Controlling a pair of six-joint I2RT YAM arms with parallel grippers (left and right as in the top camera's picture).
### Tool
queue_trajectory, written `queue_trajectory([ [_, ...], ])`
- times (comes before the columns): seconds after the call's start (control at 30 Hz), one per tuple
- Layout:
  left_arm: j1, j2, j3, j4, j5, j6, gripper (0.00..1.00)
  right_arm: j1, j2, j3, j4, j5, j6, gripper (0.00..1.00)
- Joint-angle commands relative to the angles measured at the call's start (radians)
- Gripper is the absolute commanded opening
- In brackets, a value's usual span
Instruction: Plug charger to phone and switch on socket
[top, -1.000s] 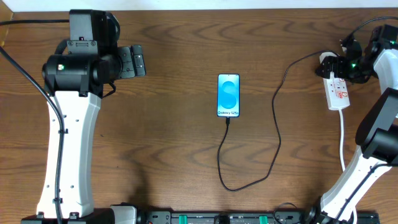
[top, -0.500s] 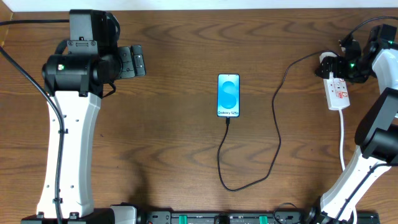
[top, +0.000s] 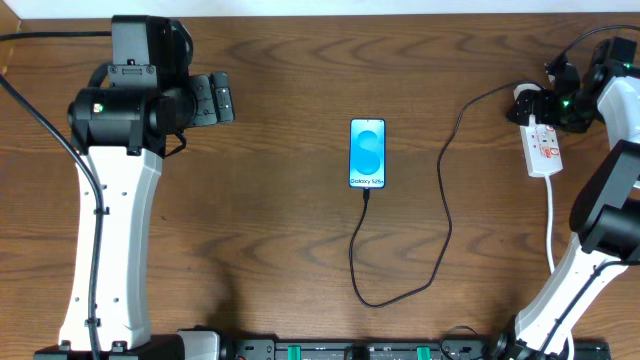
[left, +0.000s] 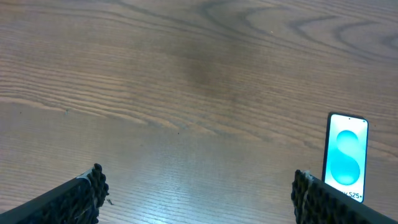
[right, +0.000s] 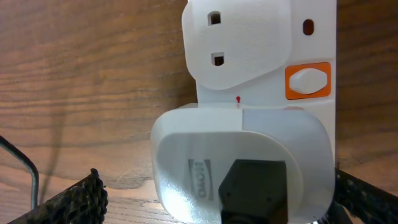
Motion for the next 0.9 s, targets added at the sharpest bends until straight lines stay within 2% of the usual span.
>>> queue_trajectory([
  [0.0, 0.003, -0.001, 0.002, -0.003, -0.016, 0.006, 0.96, 0.024, 0.055, -0.014, -0.026, 0.012, 0.057, 0.99],
  [0.87, 0.003, -0.001, 0.002, -0.003, -0.016, 0.006, 0.96, 0.022, 0.055, 0.079, -0.057, 0.076, 0.071, 0.99],
])
